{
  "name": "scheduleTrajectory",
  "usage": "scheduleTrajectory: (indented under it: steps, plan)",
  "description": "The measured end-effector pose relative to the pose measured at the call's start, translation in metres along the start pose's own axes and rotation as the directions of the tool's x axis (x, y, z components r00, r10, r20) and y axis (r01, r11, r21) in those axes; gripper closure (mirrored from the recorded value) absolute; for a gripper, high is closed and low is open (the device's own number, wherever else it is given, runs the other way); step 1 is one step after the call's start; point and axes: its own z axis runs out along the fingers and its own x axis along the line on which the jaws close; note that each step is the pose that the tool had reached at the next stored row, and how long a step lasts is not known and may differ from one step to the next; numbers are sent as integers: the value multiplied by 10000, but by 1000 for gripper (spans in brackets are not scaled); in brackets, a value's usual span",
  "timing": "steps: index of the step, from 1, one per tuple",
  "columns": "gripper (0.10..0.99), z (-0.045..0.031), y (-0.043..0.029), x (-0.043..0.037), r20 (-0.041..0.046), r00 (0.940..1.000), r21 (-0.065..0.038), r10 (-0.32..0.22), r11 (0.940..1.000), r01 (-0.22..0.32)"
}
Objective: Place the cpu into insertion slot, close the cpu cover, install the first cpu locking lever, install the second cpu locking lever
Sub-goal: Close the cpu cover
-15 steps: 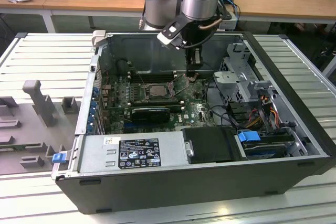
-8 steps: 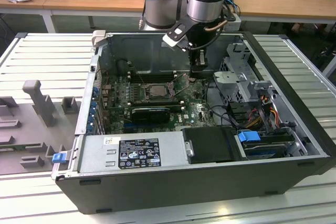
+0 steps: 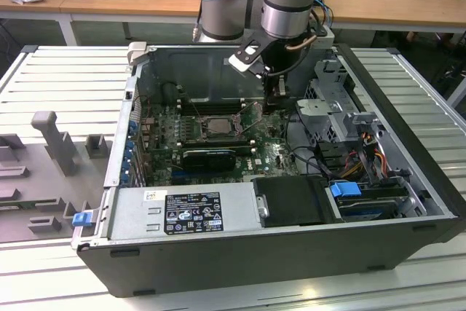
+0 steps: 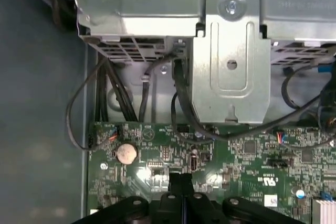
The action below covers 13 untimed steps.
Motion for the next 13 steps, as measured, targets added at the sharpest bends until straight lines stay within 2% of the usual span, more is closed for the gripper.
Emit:
scheduleTrajectory:
  steps: [8, 13]
  plan:
    - [980, -1, -79, 1, -1, 10000, 1, 0, 10000, 0]
    - [980, -1, -103, 1, -1, 10000, 1, 0, 10000, 0]
